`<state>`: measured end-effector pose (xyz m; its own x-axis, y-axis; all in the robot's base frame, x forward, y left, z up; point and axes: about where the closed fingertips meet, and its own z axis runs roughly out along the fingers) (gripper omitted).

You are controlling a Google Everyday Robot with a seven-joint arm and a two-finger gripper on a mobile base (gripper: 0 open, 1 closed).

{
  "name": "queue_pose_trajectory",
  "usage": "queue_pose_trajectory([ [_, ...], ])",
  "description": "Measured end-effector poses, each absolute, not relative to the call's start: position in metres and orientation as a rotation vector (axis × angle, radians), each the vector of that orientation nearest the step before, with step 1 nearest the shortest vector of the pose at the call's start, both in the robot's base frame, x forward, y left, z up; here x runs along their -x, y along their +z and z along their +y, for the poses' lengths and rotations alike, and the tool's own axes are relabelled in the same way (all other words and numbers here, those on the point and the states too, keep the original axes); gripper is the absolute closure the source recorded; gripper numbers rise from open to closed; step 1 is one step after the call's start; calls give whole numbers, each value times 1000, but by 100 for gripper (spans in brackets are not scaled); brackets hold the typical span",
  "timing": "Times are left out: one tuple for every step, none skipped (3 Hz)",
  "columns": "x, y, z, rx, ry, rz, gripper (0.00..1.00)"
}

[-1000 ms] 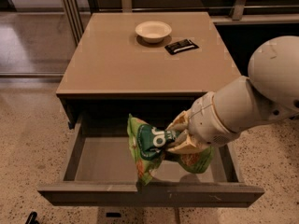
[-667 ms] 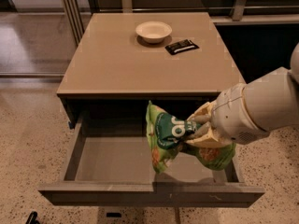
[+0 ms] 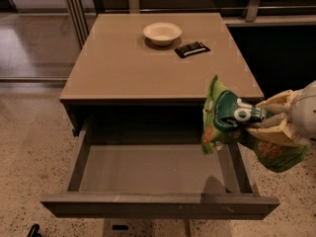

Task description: Pick green rice chip bag from top drawer and place on counter

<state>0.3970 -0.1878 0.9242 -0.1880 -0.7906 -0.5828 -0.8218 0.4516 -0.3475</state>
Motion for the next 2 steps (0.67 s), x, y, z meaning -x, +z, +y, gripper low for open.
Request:
queue_pose_trajectory([
  [-401,925,-186,1340,45,1979,100],
  [-427,933,-181,1368,3,1942,100],
])
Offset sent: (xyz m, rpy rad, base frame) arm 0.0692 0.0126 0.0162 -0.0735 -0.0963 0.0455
